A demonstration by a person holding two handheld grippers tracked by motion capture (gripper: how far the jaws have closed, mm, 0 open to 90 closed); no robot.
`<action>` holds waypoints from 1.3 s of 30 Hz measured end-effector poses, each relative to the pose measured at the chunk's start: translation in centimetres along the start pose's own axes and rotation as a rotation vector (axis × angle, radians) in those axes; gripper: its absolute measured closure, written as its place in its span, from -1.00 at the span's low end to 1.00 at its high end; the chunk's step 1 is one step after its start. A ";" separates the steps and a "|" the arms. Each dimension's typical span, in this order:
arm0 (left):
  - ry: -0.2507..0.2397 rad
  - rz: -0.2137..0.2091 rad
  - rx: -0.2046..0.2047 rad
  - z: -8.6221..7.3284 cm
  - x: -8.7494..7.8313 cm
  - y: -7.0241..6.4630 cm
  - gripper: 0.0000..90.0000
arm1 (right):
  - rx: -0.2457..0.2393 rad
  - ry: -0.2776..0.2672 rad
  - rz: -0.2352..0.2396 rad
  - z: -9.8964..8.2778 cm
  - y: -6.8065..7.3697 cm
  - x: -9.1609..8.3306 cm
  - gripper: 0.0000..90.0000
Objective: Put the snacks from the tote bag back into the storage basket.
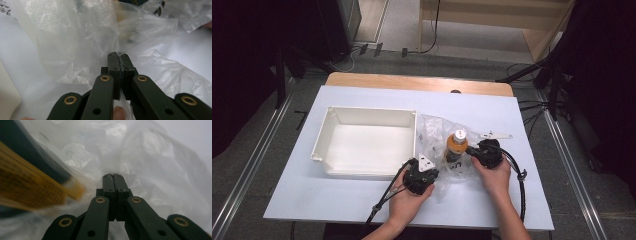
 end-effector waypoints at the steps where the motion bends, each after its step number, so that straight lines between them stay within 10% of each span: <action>1: -0.021 0.005 0.004 0.1 -0.3 0.0 0.79 | 0.000 0.002 -0.004 0.0 0.0 0.0 1.00; 12: -0.279 0.027 0.047 3.6 -2.3 -1.9 -0.32 | -0.031 -0.012 -0.054 -0.3 0.5 0.0 1.00; 16: -0.221 0.062 0.027 4.0 -0.9 -1.4 -0.45 | -0.041 -0.019 -0.067 -0.4 0.7 0.0 1.00; 24: -0.082 0.135 0.074 2.0 1.2 -0.7 0.31 | -0.027 -0.021 -0.049 -0.4 0.6 -0.1 1.00; 30: -0.030 0.097 0.082 1.1 1.6 -0.7 0.91 | -0.023 -0.021 -0.037 -0.4 0.6 -0.1 1.00; 39: -0.022 0.067 0.070 0.9 1.4 -0.6 1.00 | -0.040 -0.100 -0.065 0.0 0.5 -1.2 0.47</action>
Point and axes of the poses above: each handheld gripper's, and its own axes: x roughly forward along the jaws, z roughly out of its top, y roughly to its left, the point moved 7 cm from there along x, roughly forward along the jaws, and after that the axes turned 2 degrees about -x, right-handed, at the moved point
